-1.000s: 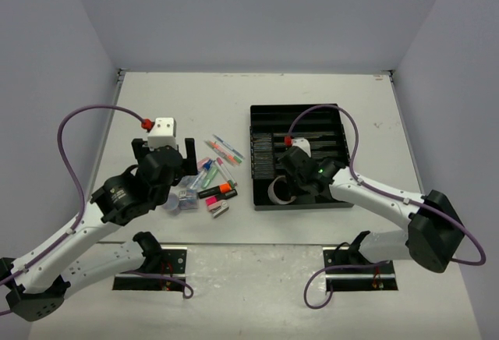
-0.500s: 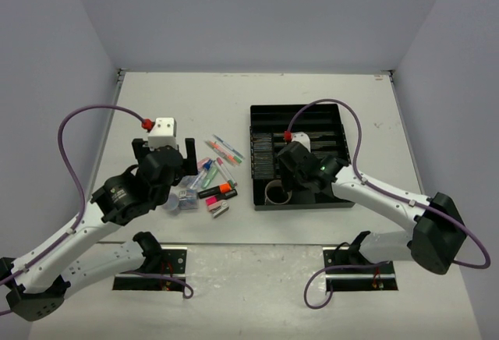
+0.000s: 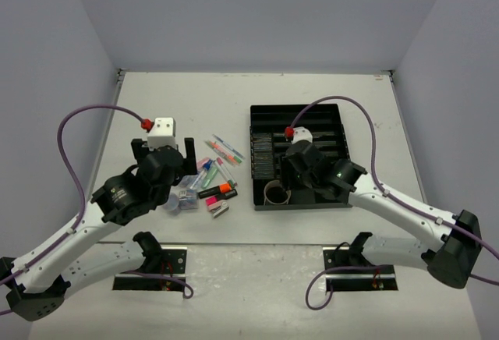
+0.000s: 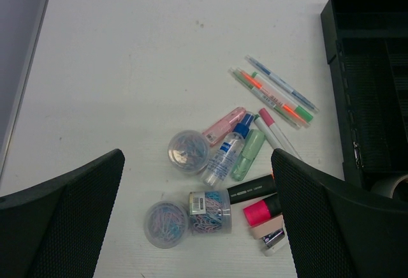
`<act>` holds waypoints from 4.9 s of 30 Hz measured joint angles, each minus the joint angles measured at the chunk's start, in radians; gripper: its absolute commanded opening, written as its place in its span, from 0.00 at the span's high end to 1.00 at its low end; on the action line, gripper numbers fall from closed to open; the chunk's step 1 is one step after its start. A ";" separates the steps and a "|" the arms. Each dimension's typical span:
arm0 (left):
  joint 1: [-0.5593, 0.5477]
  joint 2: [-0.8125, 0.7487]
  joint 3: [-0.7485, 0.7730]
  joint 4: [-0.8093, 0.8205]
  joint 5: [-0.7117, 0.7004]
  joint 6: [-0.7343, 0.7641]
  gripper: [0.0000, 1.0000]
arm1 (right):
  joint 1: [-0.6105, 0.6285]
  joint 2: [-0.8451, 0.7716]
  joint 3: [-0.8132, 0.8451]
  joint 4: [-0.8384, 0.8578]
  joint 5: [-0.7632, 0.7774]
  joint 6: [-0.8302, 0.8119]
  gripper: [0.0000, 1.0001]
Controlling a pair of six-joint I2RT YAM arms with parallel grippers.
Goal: Sort the stationery into containers
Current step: Place the stationery in the storage box, then pick up the stationery from the center of the board, then place the stationery in the storage box, then pick up the stationery from the center of the board.
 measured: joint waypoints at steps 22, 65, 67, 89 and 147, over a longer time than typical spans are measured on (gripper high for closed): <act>0.000 -0.142 -0.001 -0.075 -0.110 -0.121 0.00 | 0.291 0.642 0.435 0.222 -0.155 -0.189 0.23; 0.008 -0.314 -0.041 -0.107 -0.153 -0.223 0.00 | 0.287 1.319 1.187 0.161 0.001 -0.138 0.54; 0.008 -0.308 -0.042 -0.100 -0.149 -0.214 0.00 | 0.286 1.319 1.185 0.172 0.005 -0.155 0.54; 0.014 -0.299 -0.048 -0.087 -0.131 -0.202 0.00 | -0.125 0.809 0.821 0.327 -0.101 -0.191 0.56; 0.022 -0.389 -0.076 -0.034 -0.110 -0.165 0.00 | 0.195 0.723 0.690 0.296 -0.155 -0.086 0.06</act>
